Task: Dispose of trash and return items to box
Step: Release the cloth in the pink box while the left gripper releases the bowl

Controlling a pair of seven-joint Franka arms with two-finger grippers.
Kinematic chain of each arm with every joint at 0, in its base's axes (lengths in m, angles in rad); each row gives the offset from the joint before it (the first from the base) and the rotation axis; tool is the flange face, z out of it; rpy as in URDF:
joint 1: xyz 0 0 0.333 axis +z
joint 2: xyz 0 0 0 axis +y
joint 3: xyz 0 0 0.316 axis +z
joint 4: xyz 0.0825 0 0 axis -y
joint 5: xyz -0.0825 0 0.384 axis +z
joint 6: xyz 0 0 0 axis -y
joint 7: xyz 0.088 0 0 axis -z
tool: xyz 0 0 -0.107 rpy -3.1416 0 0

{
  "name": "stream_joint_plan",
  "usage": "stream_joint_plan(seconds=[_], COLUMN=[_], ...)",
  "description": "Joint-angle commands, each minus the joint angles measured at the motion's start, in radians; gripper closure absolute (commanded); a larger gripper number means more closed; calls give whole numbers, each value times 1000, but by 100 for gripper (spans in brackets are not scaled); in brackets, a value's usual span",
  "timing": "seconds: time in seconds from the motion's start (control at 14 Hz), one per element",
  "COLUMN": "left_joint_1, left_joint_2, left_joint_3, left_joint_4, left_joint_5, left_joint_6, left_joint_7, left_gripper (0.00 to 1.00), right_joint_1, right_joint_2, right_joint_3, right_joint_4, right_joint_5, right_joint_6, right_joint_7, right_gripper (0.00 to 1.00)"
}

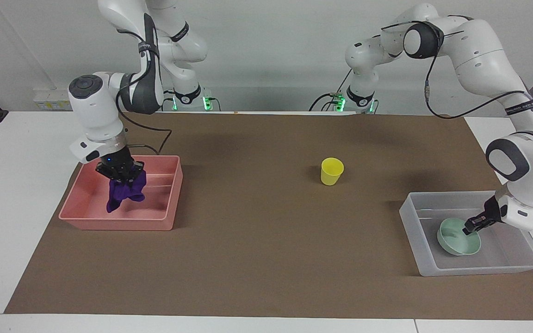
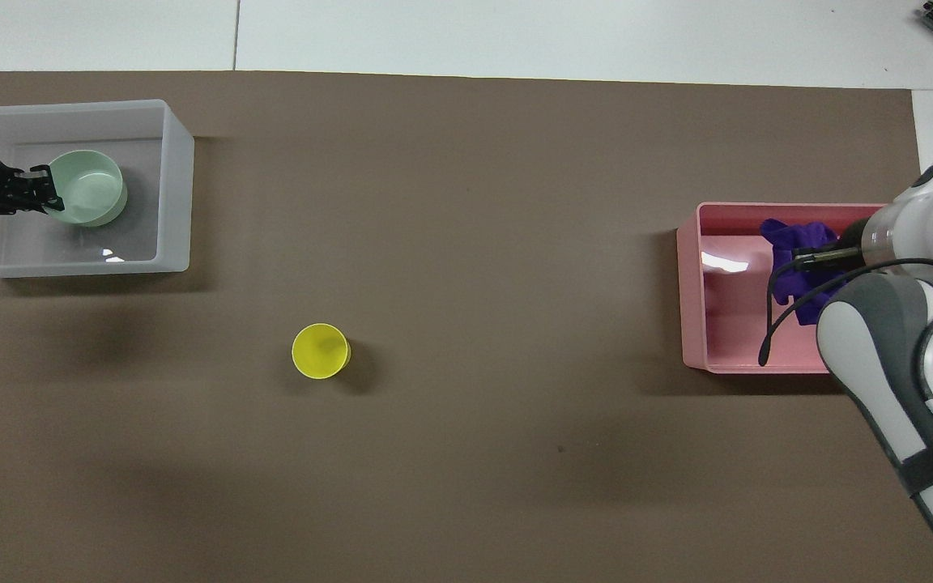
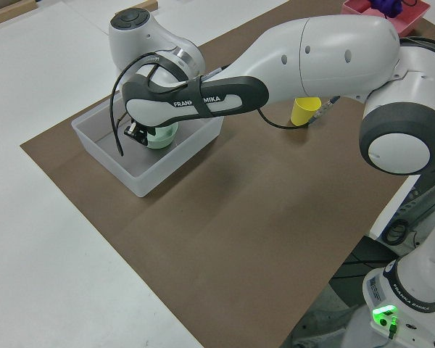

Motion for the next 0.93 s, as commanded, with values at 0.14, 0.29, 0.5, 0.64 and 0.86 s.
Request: stream_joint_plan(seconds=[0.14, 0.29, 0.5, 0.64, 0.86], left_joint_1=[-23, -42, -115, -179, -252], left_joint_2=[-81, -165, -276, -345, -579], left_joint_3=[13, 7, 4, 1, -1], left_joint_4=[25, 25, 8, -39, -391], left_joint_5=[-4, 0, -6, -12, -110], left_joint_6=[-94, -200, -462, -568, -398], left_joint_7=[8, 1, -22, -57, -64], left_gripper=[0, 0, 0, 0, 0], right_joint_1=[-22, -54, -37, -5, 67], right_joint_2=[26, 32, 32, 17, -3], right_joint_3=[17, 17, 17, 17, 18], right_joint_4=[-85, -115, -104, -69, -10], right_joint_5=[-10, -10, -10, -10, -10], right_joint_6=[121, 170, 169, 120, -1], right_joint_7=[20, 14, 39, 111, 272], right_gripper=[60, 0, 0, 0, 0])
